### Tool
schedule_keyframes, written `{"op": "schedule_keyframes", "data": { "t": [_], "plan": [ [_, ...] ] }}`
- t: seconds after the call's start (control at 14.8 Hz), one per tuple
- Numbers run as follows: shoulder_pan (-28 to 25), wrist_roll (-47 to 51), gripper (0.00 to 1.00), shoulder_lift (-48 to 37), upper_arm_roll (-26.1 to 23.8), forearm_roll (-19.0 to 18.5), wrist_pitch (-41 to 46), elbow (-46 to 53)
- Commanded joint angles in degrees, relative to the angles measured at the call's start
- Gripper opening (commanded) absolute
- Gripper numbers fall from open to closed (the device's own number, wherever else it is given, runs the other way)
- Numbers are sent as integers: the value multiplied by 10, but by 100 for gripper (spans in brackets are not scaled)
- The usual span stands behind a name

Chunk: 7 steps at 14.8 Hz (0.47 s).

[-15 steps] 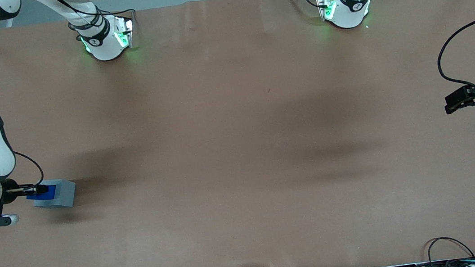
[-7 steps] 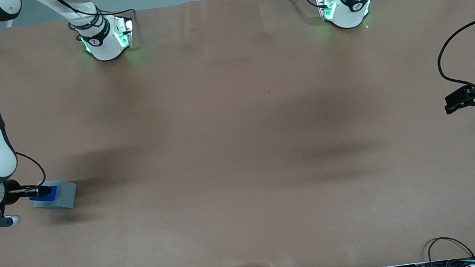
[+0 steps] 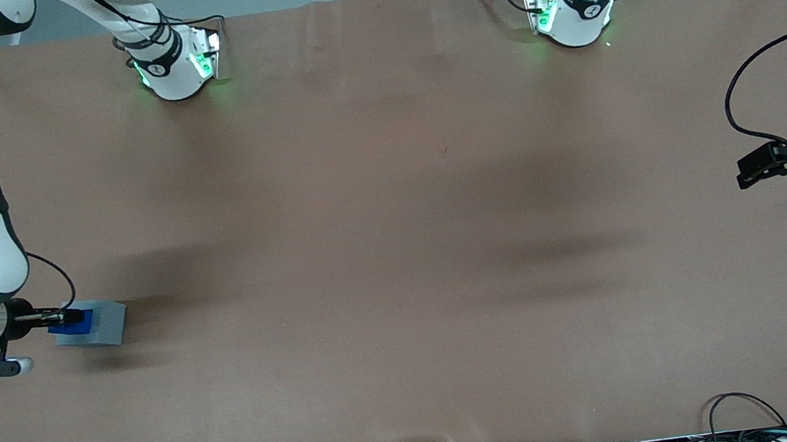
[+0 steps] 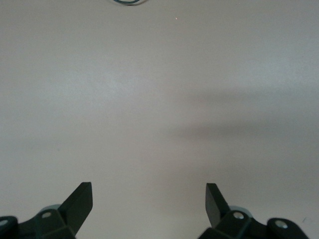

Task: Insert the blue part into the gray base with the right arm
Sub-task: 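Lower the blue block into the gray base's square opening, then open the right gripper to release the block and raise it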

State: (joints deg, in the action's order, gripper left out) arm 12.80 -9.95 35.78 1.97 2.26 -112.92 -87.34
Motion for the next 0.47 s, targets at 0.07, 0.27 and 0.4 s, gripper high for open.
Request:
{"op": "schedule_keyframes", "data": {
  "t": [0.07, 0.27, 0.4],
  "plan": [
    [1, -1, 60, 9, -7, 2, -17, -3],
    [1, -2, 91, 9, -6, 1, -21, -3],
    [2, -1, 99, 9, -7, 3, -21, -3]
  ]
}}
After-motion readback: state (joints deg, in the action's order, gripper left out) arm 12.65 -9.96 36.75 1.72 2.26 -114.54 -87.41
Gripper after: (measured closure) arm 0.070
